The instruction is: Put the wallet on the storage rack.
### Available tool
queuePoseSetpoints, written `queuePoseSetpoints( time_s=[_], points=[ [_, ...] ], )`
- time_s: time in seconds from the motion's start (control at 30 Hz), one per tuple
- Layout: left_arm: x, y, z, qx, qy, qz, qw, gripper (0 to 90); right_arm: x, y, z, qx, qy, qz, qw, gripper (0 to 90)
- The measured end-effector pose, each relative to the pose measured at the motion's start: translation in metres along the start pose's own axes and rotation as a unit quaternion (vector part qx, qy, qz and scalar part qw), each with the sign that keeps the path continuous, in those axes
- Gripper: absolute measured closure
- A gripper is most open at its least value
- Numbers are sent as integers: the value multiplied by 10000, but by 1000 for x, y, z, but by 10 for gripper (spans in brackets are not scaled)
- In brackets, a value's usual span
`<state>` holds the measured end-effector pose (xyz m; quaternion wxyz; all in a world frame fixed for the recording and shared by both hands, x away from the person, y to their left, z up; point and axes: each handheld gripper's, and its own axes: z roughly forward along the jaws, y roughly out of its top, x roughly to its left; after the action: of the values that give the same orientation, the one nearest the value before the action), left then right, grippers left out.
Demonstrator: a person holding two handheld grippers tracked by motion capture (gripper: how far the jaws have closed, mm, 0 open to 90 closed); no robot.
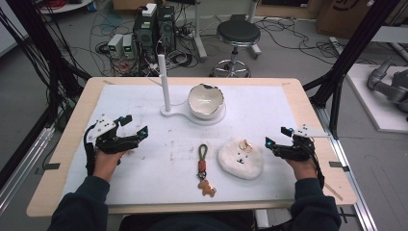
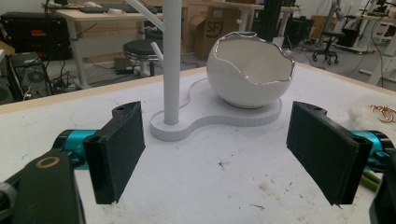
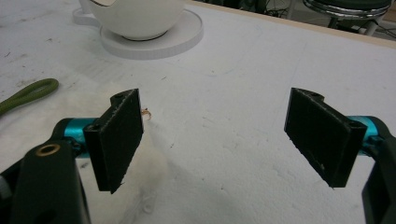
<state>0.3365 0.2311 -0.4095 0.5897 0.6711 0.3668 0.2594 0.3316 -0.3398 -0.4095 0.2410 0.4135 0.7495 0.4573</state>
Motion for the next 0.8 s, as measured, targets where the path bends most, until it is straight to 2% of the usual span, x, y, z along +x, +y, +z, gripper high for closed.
queuePoseSetpoints(
  time_s=[0.27,0.4,0.47,0.53,0.6,0.67,0.7,0.8],
  points=[
    [-1,1,2,84,78,-20,9999,193,2,-1,2,25,64,14,10000,199],
    [-3,7,3,161,193,83,9996,193,2,-1,3,36,120,33,9999,199],
    [-3,9,4,244,293,203,9991,193,2,-2,4,69,174,43,9998,199],
    [-3,10,4,282,277,263,9989,193,3,-3,5,98,201,35,9997,199],
    [-1,9,3,257,252,125,9993,193,4,-4,5,119,229,34,9997,199],
    [2,7,3,183,60,-305,9993,193,5,-4,4,119,248,34,9996,199],
    [2,7,3,142,-13,-416,9990,192,6,-4,3,134,265,46,9995,199],
    [0,7,2,0,-53,-288,9996,193,8,-3,3,160,351,32,9993,200]
  ],
)
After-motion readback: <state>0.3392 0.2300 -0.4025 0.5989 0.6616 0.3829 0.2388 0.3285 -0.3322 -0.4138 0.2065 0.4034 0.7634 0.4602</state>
